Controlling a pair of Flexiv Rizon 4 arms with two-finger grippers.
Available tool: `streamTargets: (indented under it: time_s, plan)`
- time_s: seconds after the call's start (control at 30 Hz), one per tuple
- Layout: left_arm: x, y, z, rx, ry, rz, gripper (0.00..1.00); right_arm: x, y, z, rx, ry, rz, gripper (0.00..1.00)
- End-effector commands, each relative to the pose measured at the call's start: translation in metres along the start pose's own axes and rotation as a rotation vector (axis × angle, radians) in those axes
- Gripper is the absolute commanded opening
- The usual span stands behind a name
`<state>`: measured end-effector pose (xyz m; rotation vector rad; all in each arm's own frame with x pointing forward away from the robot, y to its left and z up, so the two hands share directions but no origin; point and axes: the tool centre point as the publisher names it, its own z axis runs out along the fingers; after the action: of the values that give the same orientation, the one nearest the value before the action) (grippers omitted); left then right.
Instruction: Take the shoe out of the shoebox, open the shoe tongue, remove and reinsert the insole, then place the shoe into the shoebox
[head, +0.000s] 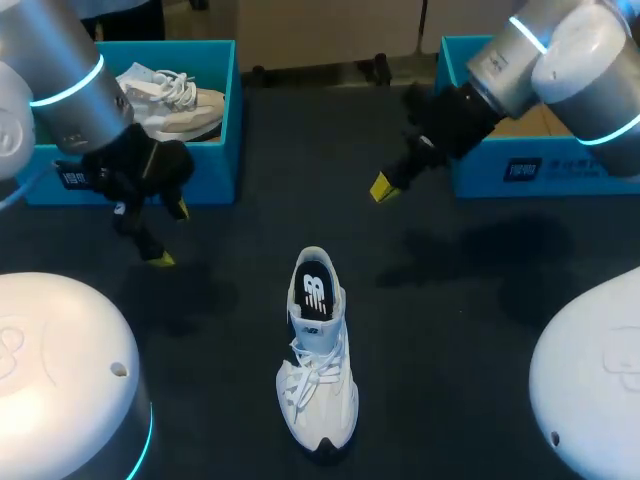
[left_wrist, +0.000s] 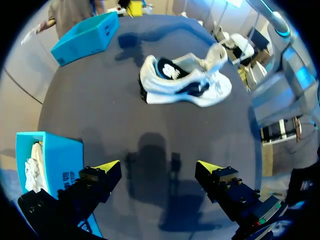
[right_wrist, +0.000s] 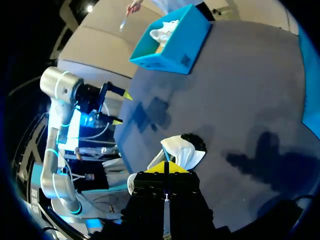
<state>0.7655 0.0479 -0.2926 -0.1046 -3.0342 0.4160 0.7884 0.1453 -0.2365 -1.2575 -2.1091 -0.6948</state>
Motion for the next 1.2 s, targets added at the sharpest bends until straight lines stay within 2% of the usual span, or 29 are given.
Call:
streamTargets:
  time_s: [0.03,0.13,0.2,0.8,0.87,0.97,1.13,1.2]
  plan:
    - [-0.011,0.010,-0.018,-0.020,0.018,0.021,1.00,0.013,-0.010,-0.004,-0.036,-0.219,0.019,0.00]
    - [-0.018,0.020,-0.034,-0.002,0.018,0.041,1.00,0.020,-0.013,-0.007,-0.072,-0.293,0.036,0.00]
    - [-0.018,0.020,-0.034,-0.002,0.018,0.041,1.00,0.028,-0.015,-0.009,-0.125,-0.339,0.045,0.00]
    - [-0.018,0.021,-0.034,-0.007,0.026,0.067,1.00,0.028,-0.015,-0.009,-0.125,-0.339,0.045,0.00]
    - [-0.023,0.030,-0.038,-0.030,0.028,0.154,1.00,0.036,-0.014,-0.002,-0.128,-0.359,0.047,0.00]
    - [-0.030,0.047,-0.049,-0.017,0.039,0.236,1.00,0.050,-0.015,0.006,-0.141,-0.389,0.050,0.00]
    - [-0.045,0.082,-0.071,-0.034,0.011,0.324,1.00,0.074,-0.016,0.022,-0.133,-0.498,0.068,0.00]
    - [-0.052,0.098,-0.080,-0.017,0.006,0.371,1.00,0.085,-0.016,0.028,-0.132,-0.545,0.088,0.00]
